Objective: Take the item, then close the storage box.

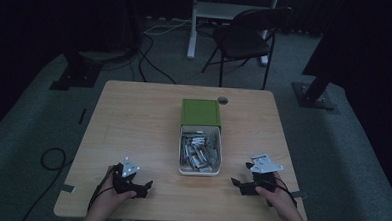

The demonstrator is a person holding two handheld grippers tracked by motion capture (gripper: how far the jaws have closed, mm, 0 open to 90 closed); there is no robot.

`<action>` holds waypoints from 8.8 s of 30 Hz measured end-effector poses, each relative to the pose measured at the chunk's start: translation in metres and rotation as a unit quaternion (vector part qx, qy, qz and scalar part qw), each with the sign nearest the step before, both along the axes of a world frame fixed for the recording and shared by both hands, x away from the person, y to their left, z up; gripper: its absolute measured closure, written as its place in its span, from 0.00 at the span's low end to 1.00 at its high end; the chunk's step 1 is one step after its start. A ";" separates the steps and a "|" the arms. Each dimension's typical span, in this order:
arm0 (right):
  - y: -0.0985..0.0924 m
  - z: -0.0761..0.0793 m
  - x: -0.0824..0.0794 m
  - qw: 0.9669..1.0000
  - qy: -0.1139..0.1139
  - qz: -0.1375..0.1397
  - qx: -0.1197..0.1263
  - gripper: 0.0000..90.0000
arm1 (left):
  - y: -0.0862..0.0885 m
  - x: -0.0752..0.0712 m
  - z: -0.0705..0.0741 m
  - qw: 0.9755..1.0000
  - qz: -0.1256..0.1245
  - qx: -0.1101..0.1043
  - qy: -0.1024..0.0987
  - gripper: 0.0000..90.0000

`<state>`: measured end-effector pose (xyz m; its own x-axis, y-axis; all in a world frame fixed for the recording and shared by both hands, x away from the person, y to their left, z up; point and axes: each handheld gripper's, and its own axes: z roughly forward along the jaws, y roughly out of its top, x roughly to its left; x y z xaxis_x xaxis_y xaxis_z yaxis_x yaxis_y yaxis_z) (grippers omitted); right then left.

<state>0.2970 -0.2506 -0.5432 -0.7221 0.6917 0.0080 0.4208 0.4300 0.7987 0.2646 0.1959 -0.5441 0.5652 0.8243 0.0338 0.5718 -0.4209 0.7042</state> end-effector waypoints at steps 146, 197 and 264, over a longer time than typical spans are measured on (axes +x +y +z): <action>0.043 0.034 0.057 0.995 -0.024 -0.040 0.086 0.14 | -0.075 0.088 0.036 0.990 -0.062 -0.085 -0.097 0.04; 0.047 0.037 0.080 0.991 -0.017 -0.087 0.099 0.14 | -0.075 0.110 0.040 0.990 -0.040 -0.093 -0.095 0.04; 0.062 0.036 0.108 0.980 -0.028 -0.169 0.103 0.12 | -0.080 0.142 0.044 0.991 0.001 -0.064 -0.117 0.04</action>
